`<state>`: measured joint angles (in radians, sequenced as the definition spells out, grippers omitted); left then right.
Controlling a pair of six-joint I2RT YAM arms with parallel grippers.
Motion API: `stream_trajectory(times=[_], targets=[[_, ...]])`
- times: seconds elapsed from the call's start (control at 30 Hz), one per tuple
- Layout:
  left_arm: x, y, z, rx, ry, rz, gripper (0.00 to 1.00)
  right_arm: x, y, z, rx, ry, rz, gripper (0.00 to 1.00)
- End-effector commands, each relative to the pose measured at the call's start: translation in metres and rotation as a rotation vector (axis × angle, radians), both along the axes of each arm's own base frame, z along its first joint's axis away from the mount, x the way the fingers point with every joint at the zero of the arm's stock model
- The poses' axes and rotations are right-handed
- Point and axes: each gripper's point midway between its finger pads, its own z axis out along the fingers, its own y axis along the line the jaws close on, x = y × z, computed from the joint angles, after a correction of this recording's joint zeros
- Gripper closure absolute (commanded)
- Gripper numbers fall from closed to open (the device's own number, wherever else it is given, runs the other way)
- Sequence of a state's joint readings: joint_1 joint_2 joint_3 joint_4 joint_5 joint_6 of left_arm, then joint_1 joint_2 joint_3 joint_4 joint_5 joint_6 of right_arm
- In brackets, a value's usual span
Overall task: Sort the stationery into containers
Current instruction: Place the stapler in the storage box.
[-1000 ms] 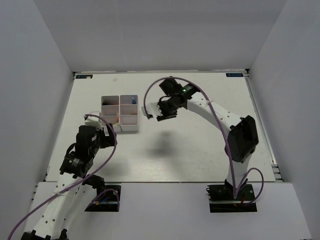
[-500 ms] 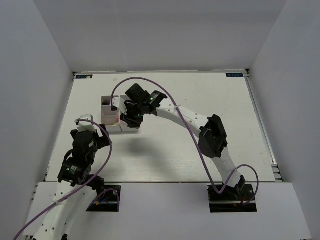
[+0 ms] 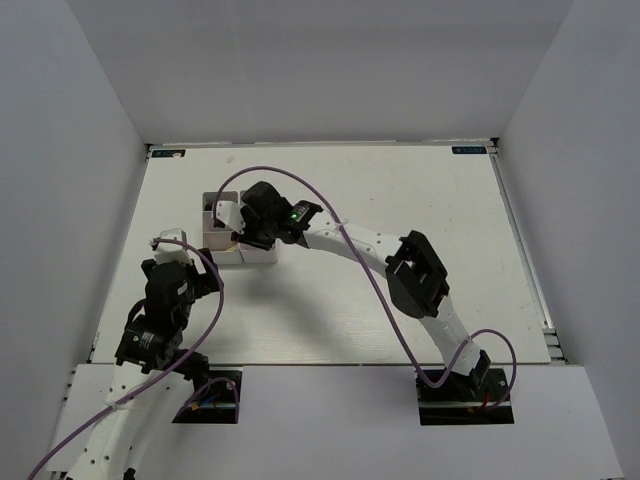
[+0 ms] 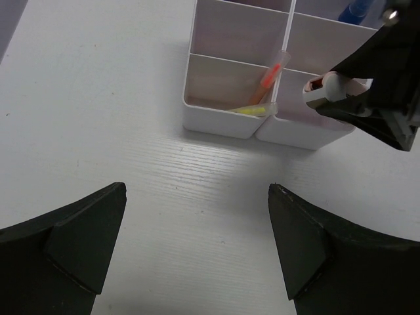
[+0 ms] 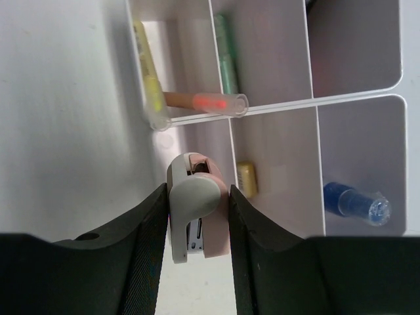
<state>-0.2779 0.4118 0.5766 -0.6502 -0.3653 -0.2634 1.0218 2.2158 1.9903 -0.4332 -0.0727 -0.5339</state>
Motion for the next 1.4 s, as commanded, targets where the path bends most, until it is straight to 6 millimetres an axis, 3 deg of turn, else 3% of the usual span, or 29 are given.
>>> stream_trajectory(times=[0.0,0.33,0.37,0.47,0.67,0.9,1.0,1.1,1.13,1.2,1.23,1.27,1.3,1.37], targets=[[0.002,-0.002,0.003,-0.015,-0.021,-0.003,0.00,0.022,0.014,0.014,0.029,-0.189,-0.027,1.00],[0.002,-0.001,0.005,-0.014,-0.025,-0.001,0.00,0.025,0.013,-0.001,-0.006,-0.243,-0.033,1.00],[0.002,-0.001,0.004,-0.015,-0.024,-0.002,0.00,0.021,0.013,-0.001,-0.005,-0.239,-0.029,0.97],[0.002,-0.001,0.004,-0.014,-0.024,-0.002,0.00,0.019,0.010,-0.005,-0.015,-0.229,-0.030,0.72],[0.002,-0.001,0.004,-0.015,-0.024,0.000,0.00,0.015,0.012,0.002,-0.006,-0.229,-0.028,0.60],[0.001,0.001,0.005,-0.010,-0.028,0.009,0.00,0.012,0.012,0.008,0.003,-0.225,-0.034,0.32],[0.001,0.003,0.004,-0.007,-0.029,0.018,0.00,0.010,0.012,0.015,0.020,-0.219,-0.043,0.32],[0.001,0.005,0.005,-0.004,-0.032,0.030,0.00,0.010,0.010,0.024,0.036,-0.211,-0.061,0.40],[0.001,0.005,0.004,-0.005,-0.034,0.031,0.08,0.008,0.010,0.036,0.056,-0.205,-0.069,0.61],[0.000,0.006,0.007,-0.006,-0.054,0.038,0.37,0.005,0.002,0.043,0.043,-0.189,-0.076,0.90],[0.000,0.007,0.008,-0.011,-0.066,0.041,0.57,0.011,-0.004,0.056,0.048,-0.211,-0.134,1.00],[0.001,0.008,0.006,-0.009,-0.072,0.047,0.94,0.013,-0.009,0.066,0.055,-0.224,-0.158,1.00],[0.001,0.008,0.008,-0.016,-0.085,0.050,1.00,0.013,-0.016,0.075,0.055,-0.216,-0.190,1.00],[0.002,0.005,0.010,-0.023,-0.109,0.033,1.00,0.008,-0.033,0.099,0.058,-0.181,-0.224,1.00]])
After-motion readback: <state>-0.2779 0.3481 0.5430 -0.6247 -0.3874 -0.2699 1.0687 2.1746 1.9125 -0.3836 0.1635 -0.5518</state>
